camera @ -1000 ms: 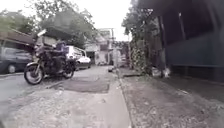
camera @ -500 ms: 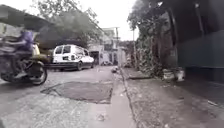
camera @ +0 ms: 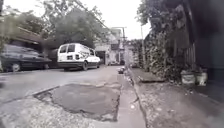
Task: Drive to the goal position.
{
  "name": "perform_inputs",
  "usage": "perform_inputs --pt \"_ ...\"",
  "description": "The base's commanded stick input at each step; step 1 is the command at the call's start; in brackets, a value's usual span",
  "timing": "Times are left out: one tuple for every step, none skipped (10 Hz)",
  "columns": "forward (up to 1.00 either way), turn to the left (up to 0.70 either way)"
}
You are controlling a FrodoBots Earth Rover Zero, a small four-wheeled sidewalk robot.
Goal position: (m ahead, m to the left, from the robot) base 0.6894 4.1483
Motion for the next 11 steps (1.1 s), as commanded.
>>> perform_inputs --pt "1.00 0.00" --pt "1.00 0.00" --pt "1.00 0.00" --pt "1.00 0.00" --pt "1.00 0.00" --pt "1.00 0.00" --pt "1.00 0.00" --pt "1.00 0.17" --pt "1.00 0.27" --pt "1.00 0.27" --pt "1.00 0.27"
